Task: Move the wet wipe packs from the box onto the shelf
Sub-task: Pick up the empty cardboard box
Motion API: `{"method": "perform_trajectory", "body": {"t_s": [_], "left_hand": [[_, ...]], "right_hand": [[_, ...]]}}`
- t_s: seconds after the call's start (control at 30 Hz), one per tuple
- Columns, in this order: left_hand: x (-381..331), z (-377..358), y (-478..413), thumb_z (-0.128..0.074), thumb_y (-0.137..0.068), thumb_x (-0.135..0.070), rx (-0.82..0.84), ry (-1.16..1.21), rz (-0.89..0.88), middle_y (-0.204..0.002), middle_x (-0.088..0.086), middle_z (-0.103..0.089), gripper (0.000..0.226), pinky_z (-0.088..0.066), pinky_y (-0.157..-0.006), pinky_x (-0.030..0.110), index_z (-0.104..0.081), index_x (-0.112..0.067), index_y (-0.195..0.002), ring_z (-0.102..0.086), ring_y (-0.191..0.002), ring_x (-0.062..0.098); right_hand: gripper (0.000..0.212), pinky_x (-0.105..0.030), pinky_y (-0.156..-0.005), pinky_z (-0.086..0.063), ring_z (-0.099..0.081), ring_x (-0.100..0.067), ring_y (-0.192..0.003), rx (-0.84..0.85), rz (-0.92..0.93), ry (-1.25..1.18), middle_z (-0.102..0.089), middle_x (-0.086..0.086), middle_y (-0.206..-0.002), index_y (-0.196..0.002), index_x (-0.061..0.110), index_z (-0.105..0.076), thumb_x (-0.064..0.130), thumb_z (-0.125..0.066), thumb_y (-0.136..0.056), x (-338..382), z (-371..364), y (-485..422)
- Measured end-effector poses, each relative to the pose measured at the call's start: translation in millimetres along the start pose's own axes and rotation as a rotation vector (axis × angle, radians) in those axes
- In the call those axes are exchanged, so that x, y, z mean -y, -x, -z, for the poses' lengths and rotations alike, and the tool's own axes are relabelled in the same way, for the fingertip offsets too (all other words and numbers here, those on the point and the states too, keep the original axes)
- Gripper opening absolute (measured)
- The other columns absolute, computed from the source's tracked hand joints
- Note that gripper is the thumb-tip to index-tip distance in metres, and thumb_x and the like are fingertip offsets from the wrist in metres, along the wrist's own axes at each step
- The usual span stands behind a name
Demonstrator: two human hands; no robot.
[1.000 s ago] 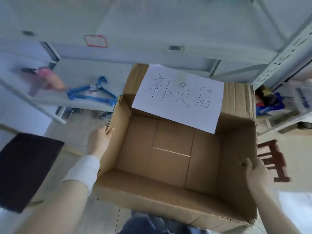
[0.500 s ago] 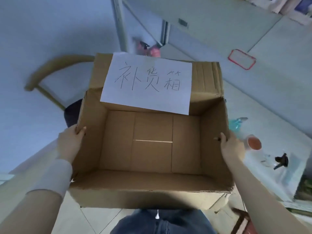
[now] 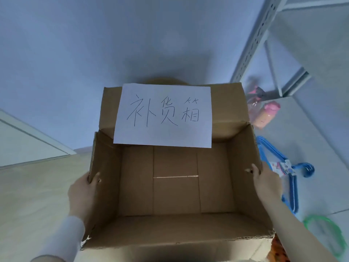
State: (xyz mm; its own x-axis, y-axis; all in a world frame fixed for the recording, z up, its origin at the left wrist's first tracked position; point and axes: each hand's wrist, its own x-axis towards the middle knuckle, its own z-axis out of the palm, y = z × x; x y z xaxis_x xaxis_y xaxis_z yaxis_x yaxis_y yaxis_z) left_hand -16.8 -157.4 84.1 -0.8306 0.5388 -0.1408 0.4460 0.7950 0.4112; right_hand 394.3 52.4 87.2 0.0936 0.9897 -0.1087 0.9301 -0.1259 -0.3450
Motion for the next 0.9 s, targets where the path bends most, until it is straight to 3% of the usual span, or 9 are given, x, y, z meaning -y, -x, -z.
{"method": "perform_trajectory", "body": {"t_s": [0.3,0.67,0.9], "left_hand": [[0.4,-62.7,-99.8,-0.053,-0.093,-0.026,0.072,0.015,0.121,-0.079,0.021,-0.068,0.024,-0.034,-0.058,0.035,-0.063,-0.008,-0.081,-0.060,-0.079,0.042],[-2.6,-139.0,-162.5,-0.053,-0.093,-0.028,0.135,-0.009,0.214,-0.076,0.018,-0.068,0.023,-0.035,-0.061,0.035,-0.063,-0.013,-0.077,-0.061,-0.082,0.041],[-1.4,-151.9,-176.4,-0.049,-0.094,-0.029,0.175,-0.024,0.239,-0.081,0.018,-0.068,0.028,-0.036,-0.064,0.036,-0.063,-0.008,-0.081,-0.060,-0.085,0.041]], "right_hand": [[0.033,-0.040,-0.069,-0.048,-0.062,-0.044,-0.087,0.123,0.002,0.069,-0.066,-0.028,-0.093,-0.108,-0.002,-0.056,0.026,-0.044,-0.096,69.2,-77.5,-105.6],[0.037,-0.045,-0.077,-0.051,-0.062,-0.047,-0.089,0.163,-0.047,0.139,-0.066,-0.027,-0.099,-0.120,0.001,-0.053,0.028,-0.043,-0.097,82.9,-153.4,-170.3],[0.035,-0.041,-0.073,-0.050,-0.062,-0.044,-0.086,0.214,-0.066,0.149,-0.066,-0.025,-0.095,-0.115,0.002,-0.053,0.029,-0.041,-0.097,85.2,-170.2,-184.5]]}}
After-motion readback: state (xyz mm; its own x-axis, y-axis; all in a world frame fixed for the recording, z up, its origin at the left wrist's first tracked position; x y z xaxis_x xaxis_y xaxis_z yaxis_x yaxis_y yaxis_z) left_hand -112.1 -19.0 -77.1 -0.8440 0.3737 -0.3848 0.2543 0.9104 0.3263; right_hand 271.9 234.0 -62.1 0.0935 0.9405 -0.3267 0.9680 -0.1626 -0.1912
